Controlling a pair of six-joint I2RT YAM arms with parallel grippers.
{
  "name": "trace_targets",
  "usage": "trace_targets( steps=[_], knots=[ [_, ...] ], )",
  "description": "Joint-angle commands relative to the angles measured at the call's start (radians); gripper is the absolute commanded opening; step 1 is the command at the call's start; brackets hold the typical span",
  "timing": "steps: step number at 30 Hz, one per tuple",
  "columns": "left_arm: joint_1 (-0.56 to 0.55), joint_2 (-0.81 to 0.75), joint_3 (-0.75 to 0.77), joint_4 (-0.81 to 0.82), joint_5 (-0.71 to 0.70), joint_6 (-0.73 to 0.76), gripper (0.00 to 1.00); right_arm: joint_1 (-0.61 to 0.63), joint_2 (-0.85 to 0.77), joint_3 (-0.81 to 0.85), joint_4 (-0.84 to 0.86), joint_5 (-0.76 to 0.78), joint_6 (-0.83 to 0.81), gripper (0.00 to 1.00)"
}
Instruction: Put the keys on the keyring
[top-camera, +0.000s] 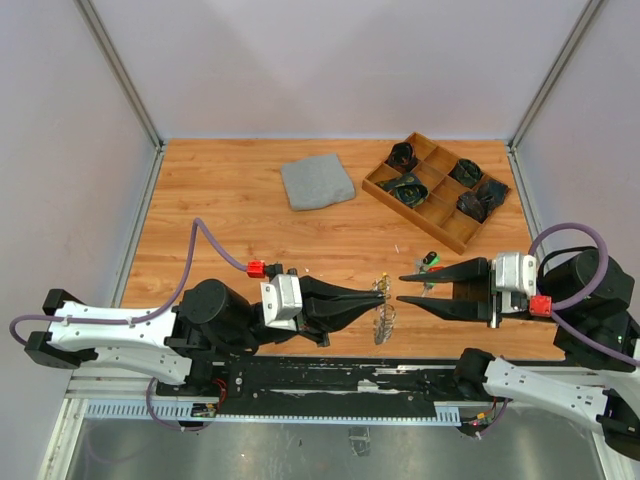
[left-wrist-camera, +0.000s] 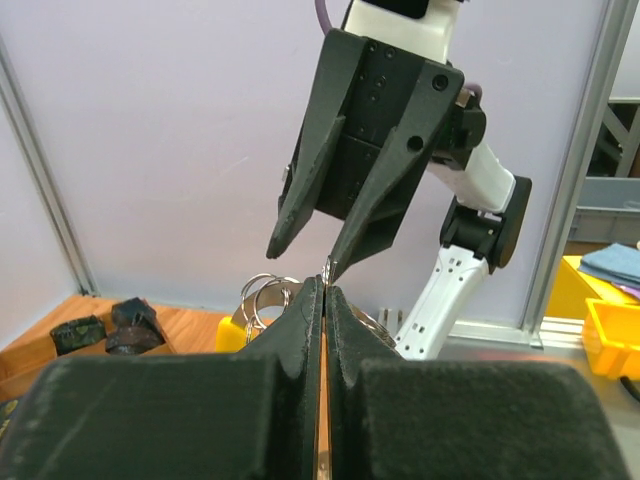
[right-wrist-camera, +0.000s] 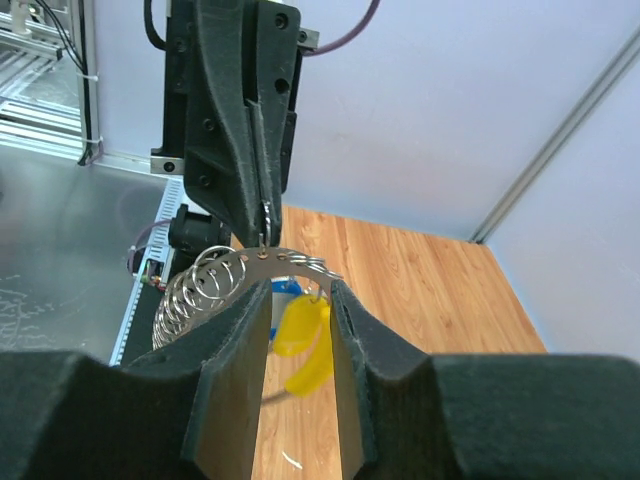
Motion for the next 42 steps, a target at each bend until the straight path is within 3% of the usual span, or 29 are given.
trace_targets(
  steps=[1, 23, 26, 29, 31, 37, 42],
  knots=[
    [-0.002, -0.013, -0.004, 0.102, -0.001, 0.003, 0.0, 0.0, -0.001, -0.024, 0.143, -0.074, 0.04, 0.31],
    [-0.002, 0.018, 0.033, 0.059, 0.031, 0.019, 0.01, 0.001, 0.044, -0.022, 0.141, -0.173, 0.064, 0.25],
    [-0.002, 0.017, 0.029, 0.067, 0.031, 0.02, 0.0, 0.0, 0.049, -0.02, 0.128, -0.184, 0.068, 0.19],
    [-0.002, 0.015, 0.03, 0.069, 0.032, 0.02, 0.0, 0.0, 0.054, -0.013, 0.113, -0.187, 0.071, 0.07],
    [-0.002, 0.015, 0.03, 0.071, 0.033, 0.02, 0.0, 0.0, 0.061, -0.001, 0.091, -0.184, 0.07, 0.01],
    [-0.002, 0.015, 0.032, 0.06, 0.033, 0.017, 0.0, 0.0, 0.101, 0.102, -0.051, -0.154, 0.024, 0.0],
    [-0.002, 0.017, 0.049, 0.004, 0.035, 0.018, 0.15, 0.0, 0.159, 0.221, -0.225, -0.143, -0.022, 0.0]
  ],
)
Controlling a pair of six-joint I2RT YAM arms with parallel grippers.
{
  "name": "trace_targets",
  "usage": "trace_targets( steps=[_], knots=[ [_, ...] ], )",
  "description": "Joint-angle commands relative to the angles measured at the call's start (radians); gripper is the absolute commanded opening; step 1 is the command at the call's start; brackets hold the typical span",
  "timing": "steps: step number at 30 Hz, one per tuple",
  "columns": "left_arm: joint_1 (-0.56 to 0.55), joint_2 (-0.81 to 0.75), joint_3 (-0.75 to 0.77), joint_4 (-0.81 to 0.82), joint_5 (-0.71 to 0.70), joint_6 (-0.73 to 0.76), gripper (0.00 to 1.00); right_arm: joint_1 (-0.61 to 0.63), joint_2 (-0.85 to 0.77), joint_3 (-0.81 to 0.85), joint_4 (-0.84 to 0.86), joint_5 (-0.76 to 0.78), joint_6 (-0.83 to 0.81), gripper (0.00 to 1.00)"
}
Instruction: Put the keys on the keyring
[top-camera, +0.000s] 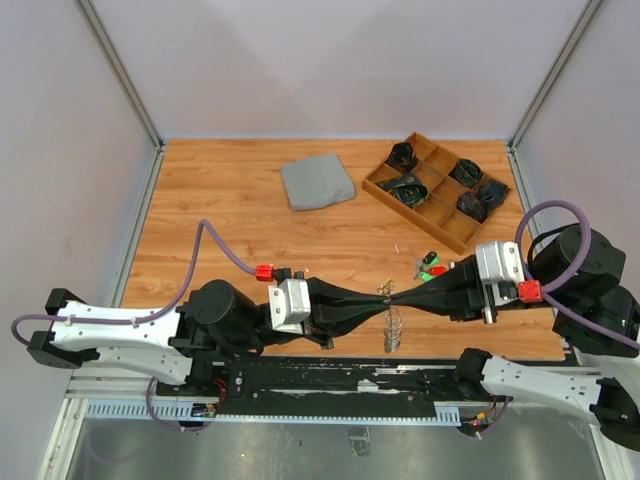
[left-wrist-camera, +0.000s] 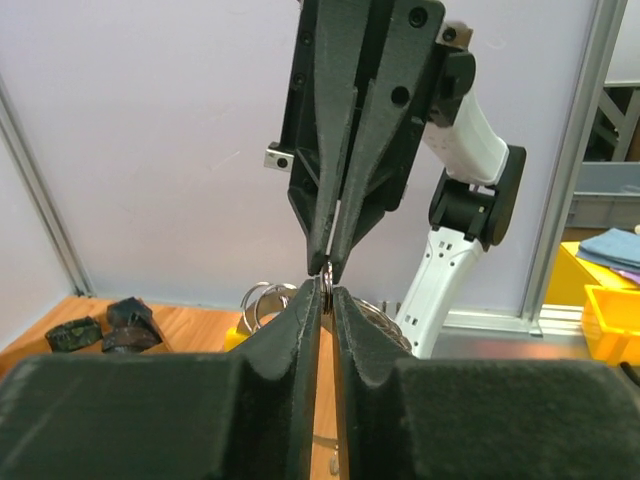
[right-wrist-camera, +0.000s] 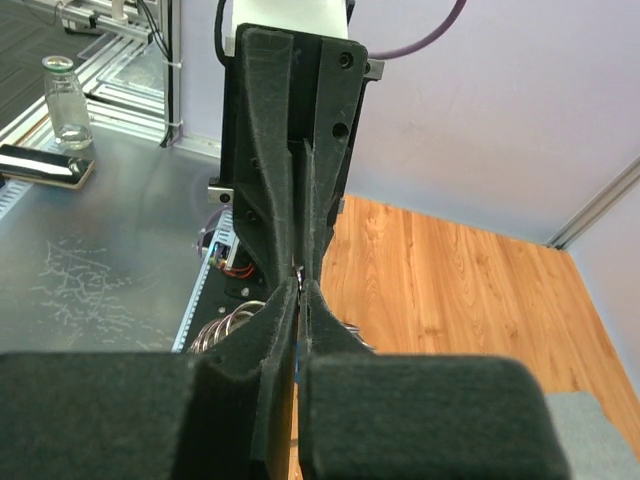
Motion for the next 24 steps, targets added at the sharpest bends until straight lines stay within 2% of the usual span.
trace_targets(
  steps=[1, 6, 11, 21, 24],
  knots=[
    [-0.002, -0.001, 0.058, -0.03, 0.011, 0.002, 0.18, 0.0, 0.044, 0.114, -0.184, 0.024, -0.065, 0.0],
    [-0.002, 0.017, 0.106, -0.154, -0.009, 0.013, 0.29, 0.0, 0.099, 0.228, -0.368, 0.056, -0.118, 0.0],
    [-0.002, 0.053, 0.15, -0.25, -0.055, 0.016, 0.32, 0.0, 0.152, 0.316, -0.528, 0.087, -0.159, 0.0],
    [-0.002, 0.134, 0.21, -0.328, -0.066, 0.009, 0.34, 0.0, 0.176, 0.339, -0.579, 0.108, -0.182, 0.0],
    [-0.002, 0.141, 0.214, -0.332, -0.069, 0.011, 0.31, 0.0, 0.174, 0.338, -0.579, 0.108, -0.187, 0.0]
  ],
)
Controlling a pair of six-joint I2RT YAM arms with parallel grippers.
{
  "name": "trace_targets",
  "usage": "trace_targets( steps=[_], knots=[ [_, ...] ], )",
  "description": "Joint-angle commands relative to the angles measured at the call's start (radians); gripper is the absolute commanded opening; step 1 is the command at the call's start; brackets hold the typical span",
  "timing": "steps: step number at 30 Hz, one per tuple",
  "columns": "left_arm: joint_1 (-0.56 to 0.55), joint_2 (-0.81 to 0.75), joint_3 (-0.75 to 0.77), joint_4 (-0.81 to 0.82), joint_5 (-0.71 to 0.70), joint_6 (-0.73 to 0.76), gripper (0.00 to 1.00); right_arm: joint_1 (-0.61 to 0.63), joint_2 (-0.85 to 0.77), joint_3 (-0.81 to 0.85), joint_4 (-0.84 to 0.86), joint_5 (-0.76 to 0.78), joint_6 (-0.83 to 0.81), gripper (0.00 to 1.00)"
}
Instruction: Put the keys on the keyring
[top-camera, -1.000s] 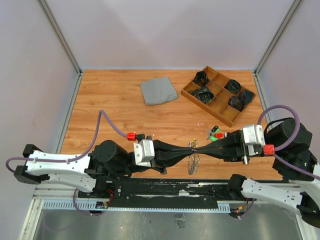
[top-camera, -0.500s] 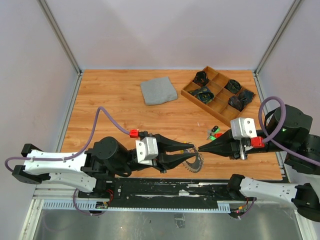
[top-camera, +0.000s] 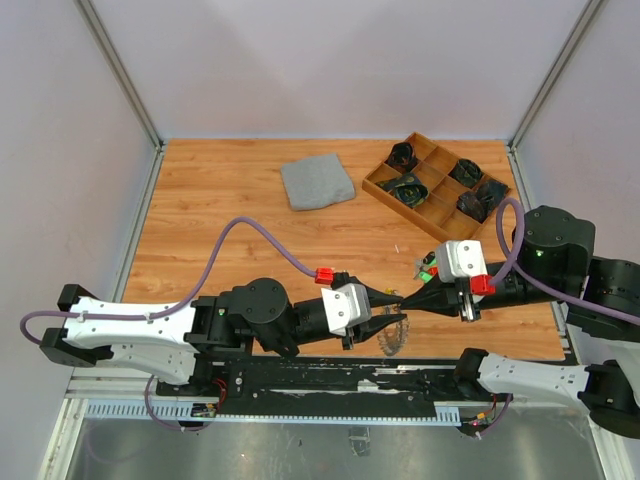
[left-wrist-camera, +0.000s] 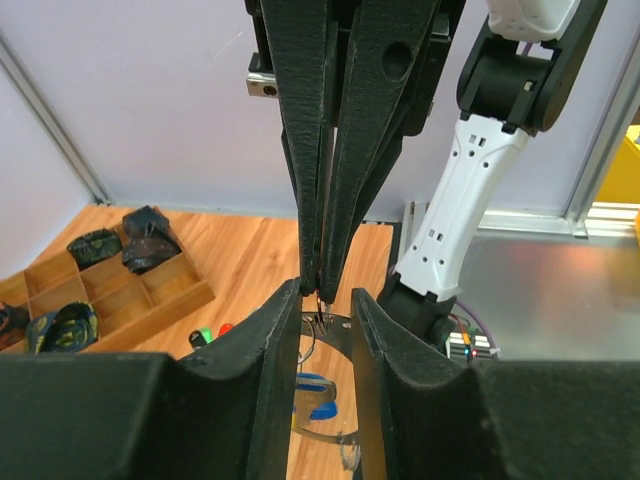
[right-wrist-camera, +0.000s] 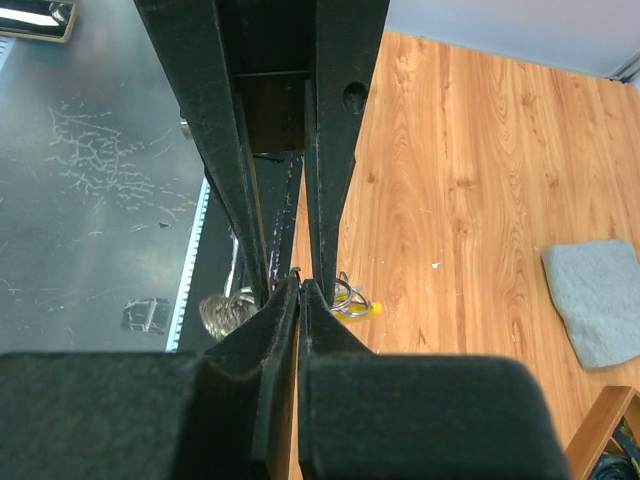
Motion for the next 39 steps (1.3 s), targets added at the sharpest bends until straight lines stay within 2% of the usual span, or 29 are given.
trace_targets(
  steps=[1, 8, 13, 18, 26, 30, 35, 37, 39],
  knots=[
    [-0.003, 0.007, 0.04, -0.014, -0.012, 0.005, 0.3, 0.0, -0.008, 0.03, 0.003, 0.014, -0.025, 0.0],
    [-0.003, 0.006, 0.044, -0.028, -0.027, 0.01, 0.26, 0.0, -0.014, 0.026, 0.002, 0.018, -0.032, 0.0],
    [-0.002, 0.003, 0.042, -0.031, -0.025, 0.009, 0.31, 0.0, -0.018, 0.028, 0.004, 0.023, -0.032, 0.0],
    [-0.002, 0.001, 0.042, -0.031, -0.023, 0.008, 0.3, 0.0, -0.02, 0.024, 0.008, 0.021, -0.031, 0.0],
    [-0.003, 0.007, 0.042, -0.036, -0.029, 0.009, 0.13, 0.0, -0.031, 0.011, 0.027, 0.017, -0.024, 0.0],
    [-0.002, 0.011, 0.045, -0.035, -0.034, 0.01, 0.01, 0.0, -0.031, 0.004, 0.032, 0.007, -0.021, 0.0],
    [-0.003, 0.01, 0.039, -0.013, -0.046, 0.019, 0.01, 0.0, -0.042, -0.014, 0.058, 0.004, -0.016, 0.01],
    [-0.002, 0.004, 0.032, 0.002, -0.046, 0.021, 0.0, 0.0, -0.06, -0.028, 0.092, 0.016, -0.013, 0.09],
    [-0.002, -0.004, 0.02, 0.025, -0.047, 0.021, 0.01, 0.0, -0.088, -0.05, 0.135, 0.032, -0.013, 0.23]
  ],
)
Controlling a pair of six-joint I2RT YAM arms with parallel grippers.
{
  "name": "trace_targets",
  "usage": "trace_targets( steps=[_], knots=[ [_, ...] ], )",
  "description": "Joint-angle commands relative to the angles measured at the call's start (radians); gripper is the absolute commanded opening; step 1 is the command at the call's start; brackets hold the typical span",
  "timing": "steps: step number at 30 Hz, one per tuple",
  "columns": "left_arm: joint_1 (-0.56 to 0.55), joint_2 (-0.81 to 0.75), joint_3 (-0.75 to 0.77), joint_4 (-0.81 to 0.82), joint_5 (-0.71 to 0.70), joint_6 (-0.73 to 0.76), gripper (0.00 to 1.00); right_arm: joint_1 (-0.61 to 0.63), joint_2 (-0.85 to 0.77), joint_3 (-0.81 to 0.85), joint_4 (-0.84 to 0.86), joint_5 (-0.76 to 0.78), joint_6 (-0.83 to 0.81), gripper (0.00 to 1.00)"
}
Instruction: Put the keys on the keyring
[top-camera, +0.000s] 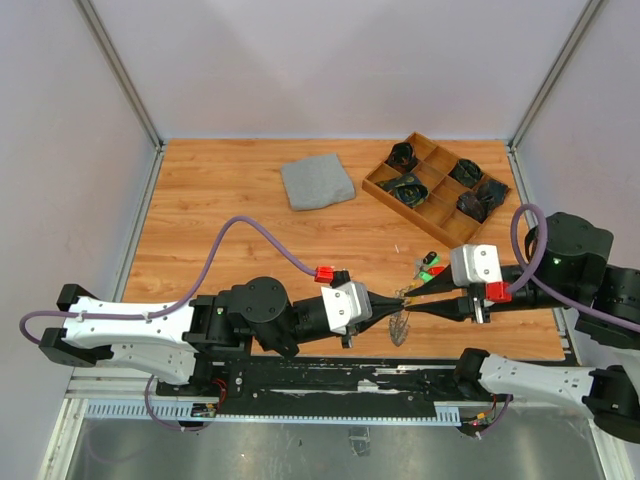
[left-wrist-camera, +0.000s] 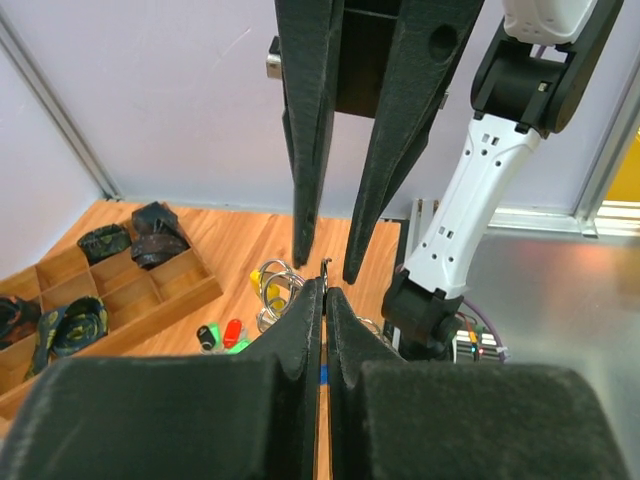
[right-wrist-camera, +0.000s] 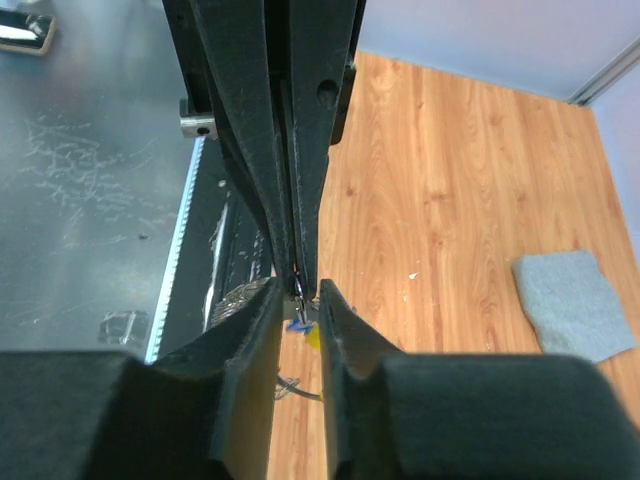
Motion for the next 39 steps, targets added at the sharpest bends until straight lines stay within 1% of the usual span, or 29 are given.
trace_targets(
  steps=[1, 2, 4, 9, 12, 14, 16, 19, 23, 25, 28, 30, 32, 34, 36, 37, 39],
  knots=[
    [-0.002, -0.014, -0.005, 0.064, -0.02, 0.013, 0.01, 0.0, -0.062, -0.042, 0.139, 0.026, 0.0, 0.28],
    [-0.002, -0.022, -0.015, 0.08, -0.019, 0.011, 0.01, 0.0, -0.082, -0.06, 0.173, 0.038, 0.002, 0.32],
    [-0.002, -0.044, -0.039, 0.117, -0.018, 0.011, 0.01, 0.0, -0.13, -0.114, 0.249, 0.071, 0.006, 0.37],
    [-0.002, -0.101, -0.098, 0.198, 0.001, 0.017, 0.01, 0.001, -0.284, -0.282, 0.487, 0.203, 0.046, 0.44],
    [-0.003, -0.128, -0.125, 0.229, 0.012, 0.027, 0.0, 0.0, -0.354, -0.376, 0.607, 0.316, 0.093, 0.49],
    [-0.002, -0.14, -0.135, 0.236, 0.019, 0.034, 0.0, 0.0, -0.385, -0.42, 0.644, 0.414, 0.13, 0.57],
    [-0.003, -0.146, -0.137, 0.235, 0.011, 0.036, 0.01, 0.0, -0.391, -0.429, 0.635, 0.528, 0.176, 0.62],
    [-0.002, -0.146, -0.134, 0.22, -0.013, 0.038, 0.0, 0.0, -0.361, -0.392, 0.558, 0.709, 0.228, 0.65],
    [-0.002, -0.129, -0.109, 0.176, -0.044, 0.027, 0.01, 0.001, -0.254, -0.311, 0.386, 1.03, 0.315, 0.64],
    [-0.002, -0.114, -0.093, 0.144, -0.047, 0.02, 0.0, 0.0, -0.197, -0.279, 0.319, 1.102, 0.347, 0.64],
    [-0.002, -0.108, -0.086, 0.123, -0.051, 0.008, 0.01, -0.003, -0.116, -0.248, 0.255, 1.143, 0.385, 0.63],
    [-0.002, -0.111, -0.091, 0.121, -0.056, 0.0, 0.0, -0.028, -0.073, -0.241, 0.234, 1.133, 0.41, 0.63],
    [-0.002, -0.117, -0.099, 0.118, -0.067, -0.006, 0.01, -0.112, -0.039, -0.228, 0.208, 1.047, 0.437, 0.63],
    [-0.001, -0.125, -0.108, 0.115, -0.081, -0.012, 0.0, -0.274, -0.009, -0.231, 0.191, 0.839, 0.465, 0.64],
    [0.003, -0.132, -0.115, 0.105, -0.087, -0.02, 0.01, -0.472, 0.012, -0.264, 0.19, 0.616, 0.504, 0.64],
    [0.008, -0.135, -0.117, 0.098, -0.085, -0.028, 0.01, -0.561, 0.021, -0.289, 0.195, 0.531, 0.522, 0.64],
    [0.023, -0.145, -0.129, 0.09, -0.079, -0.041, 0.0, -0.697, 0.048, -0.346, 0.209, 0.405, 0.56, 0.65]
  ],
)
